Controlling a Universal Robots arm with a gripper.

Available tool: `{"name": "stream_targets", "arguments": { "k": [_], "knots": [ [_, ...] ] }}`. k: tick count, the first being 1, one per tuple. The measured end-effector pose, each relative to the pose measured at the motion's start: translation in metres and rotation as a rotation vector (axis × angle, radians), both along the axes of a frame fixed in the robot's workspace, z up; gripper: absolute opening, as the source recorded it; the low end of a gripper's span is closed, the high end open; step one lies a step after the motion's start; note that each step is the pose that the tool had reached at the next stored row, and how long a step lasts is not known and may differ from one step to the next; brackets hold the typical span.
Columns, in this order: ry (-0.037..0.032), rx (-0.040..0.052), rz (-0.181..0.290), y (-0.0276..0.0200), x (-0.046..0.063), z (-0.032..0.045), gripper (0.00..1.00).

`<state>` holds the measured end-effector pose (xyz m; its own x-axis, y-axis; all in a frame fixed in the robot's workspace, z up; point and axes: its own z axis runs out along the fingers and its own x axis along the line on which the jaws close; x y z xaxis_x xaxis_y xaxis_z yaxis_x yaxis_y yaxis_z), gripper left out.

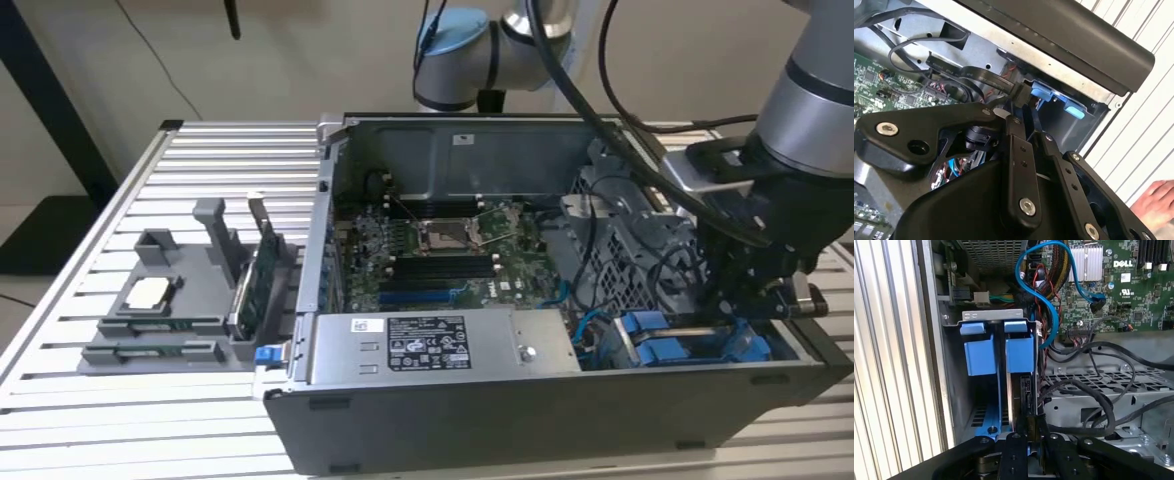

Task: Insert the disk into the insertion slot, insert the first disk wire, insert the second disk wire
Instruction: 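Insert the first disk wire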

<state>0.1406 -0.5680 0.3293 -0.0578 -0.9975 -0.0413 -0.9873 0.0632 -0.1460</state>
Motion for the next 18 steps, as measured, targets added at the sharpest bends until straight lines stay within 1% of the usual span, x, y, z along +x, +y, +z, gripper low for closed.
{"name": "stream_targets", "arguments": {
  "k": [3, 4, 5, 12, 18],
  "knots": [
    [0.0001, 0.0027, 0.001, 0.0001, 0.0, -0.0018, 0.2],
    [0.0001, 0.0026, 0.001, 0.0001, 0.0, -0.0017, 0.26],
    [0.0, 0.0027, 0.001, 0.0001, 0.0, -0.0008, 0.26],
    [0.0001, 0.002, 0.001, 0.0, 0.0, 0.0107, 0.26],
    [0.0001, 0.0019, 0.001, 0.0, 0.0, 0.0234, 0.26]
  ]
}}
